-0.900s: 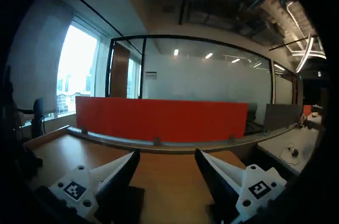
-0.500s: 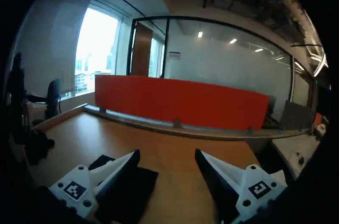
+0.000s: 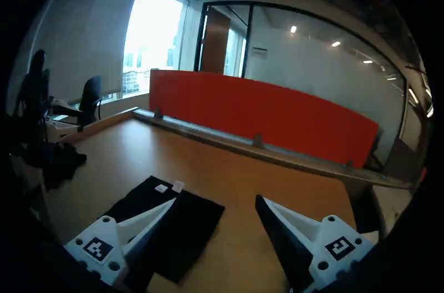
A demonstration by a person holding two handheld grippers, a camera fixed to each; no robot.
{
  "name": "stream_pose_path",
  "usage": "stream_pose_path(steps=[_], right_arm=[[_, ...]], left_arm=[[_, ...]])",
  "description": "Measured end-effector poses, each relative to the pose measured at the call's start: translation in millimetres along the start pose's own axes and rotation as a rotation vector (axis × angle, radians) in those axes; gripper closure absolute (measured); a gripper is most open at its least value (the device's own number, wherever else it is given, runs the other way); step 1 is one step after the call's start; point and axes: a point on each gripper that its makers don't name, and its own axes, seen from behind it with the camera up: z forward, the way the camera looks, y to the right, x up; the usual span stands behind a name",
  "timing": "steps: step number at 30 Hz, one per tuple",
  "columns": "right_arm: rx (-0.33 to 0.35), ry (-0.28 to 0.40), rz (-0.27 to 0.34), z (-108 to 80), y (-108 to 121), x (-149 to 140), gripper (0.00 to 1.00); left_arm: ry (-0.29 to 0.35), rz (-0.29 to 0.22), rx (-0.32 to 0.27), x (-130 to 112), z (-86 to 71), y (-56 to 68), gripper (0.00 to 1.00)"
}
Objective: Fold towel
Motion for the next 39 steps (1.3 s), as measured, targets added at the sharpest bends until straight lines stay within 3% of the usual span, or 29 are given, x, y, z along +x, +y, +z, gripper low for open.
stream_pose_path(steps=[9, 25, 39], right_arm=[[0.049, -0.057, -0.011, 9.5, -14, -22, 0.00], [0.108, -0.176, -0.037, 26.0, -36, -98, 0.00], [0.160, -0.270, -0.047, 38.9, -59, -158, 0.00]], left_arm=[[-0.052, -0.001, -0.028, -28, 4.6, 12.4, 0.05], [-0.157, 0.011, -0.088, -94, 18.9, 48.3, 0.05], [-0.269, 0.016, -0.141, -158, 27.9, 70.3, 0.05]])
